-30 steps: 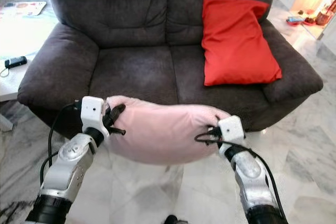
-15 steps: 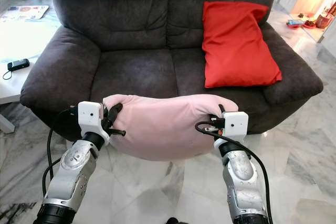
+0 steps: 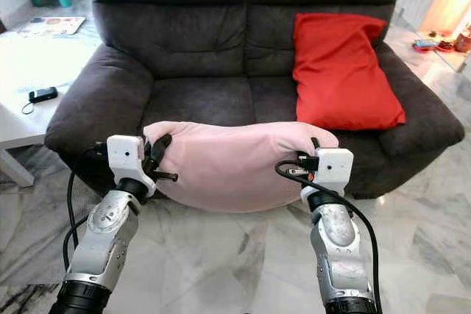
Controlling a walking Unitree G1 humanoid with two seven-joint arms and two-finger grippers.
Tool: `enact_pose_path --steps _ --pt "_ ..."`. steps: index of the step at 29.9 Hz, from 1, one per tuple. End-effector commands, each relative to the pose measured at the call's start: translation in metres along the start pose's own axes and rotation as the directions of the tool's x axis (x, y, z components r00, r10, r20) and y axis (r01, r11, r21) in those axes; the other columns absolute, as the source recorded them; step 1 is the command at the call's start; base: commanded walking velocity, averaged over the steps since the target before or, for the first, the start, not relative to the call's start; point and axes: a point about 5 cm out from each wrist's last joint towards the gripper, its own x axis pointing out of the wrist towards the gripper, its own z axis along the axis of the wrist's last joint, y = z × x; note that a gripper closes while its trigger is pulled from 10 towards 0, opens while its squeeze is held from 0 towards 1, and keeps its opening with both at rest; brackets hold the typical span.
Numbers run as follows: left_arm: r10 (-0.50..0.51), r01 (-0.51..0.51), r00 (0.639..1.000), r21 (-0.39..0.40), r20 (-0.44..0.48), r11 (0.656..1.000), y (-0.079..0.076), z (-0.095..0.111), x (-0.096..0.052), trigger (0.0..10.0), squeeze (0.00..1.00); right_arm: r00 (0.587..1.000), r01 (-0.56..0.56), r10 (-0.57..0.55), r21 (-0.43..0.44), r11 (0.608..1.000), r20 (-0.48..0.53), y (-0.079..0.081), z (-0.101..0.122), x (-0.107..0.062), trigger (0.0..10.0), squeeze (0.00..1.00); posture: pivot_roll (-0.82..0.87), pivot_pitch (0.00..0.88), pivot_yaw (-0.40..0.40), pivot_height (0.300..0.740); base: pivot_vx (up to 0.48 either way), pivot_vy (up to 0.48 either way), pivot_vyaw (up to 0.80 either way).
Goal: Move the pillow to the sofa from floor
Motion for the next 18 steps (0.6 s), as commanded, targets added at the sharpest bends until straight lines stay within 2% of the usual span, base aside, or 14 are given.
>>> enact_pose_path --steps 1,3,18 --pt "0.037 -0.037 0.999 0.005 0.031 0.999 0.0079 0.0033 -0.0009 10.0 0.00 0.992 0.029 -0.029 0.008 1.000 0.120 -0.0034 0.0281 0.0060 10.0 0.00 -0.05 0.000 -0.048 0.740 0.000 0.255 -0.51" --pt "0.040 -0.040 0.999 0.005 0.033 0.999 0.0085 0.0037 -0.0006 10.0 0.00 0.993 0.025 -0.025 0.007 1.000 0.117 -0.0022 0.0279 0.0061 10.0 0.00 -0.05 0.000 -0.048 0.740 0.000 0.255 -0.65" --pt "0.040 -0.041 0.998 0.013 0.039 0.999 0.0105 0.0061 0.0037 10.0 0.00 0.993 0.013 -0.013 0.002 1.000 0.116 0.0029 0.0308 0.0074 10.0 0.00 -0.04 0.000 -0.050 0.740 0.000 0.259 0.00"
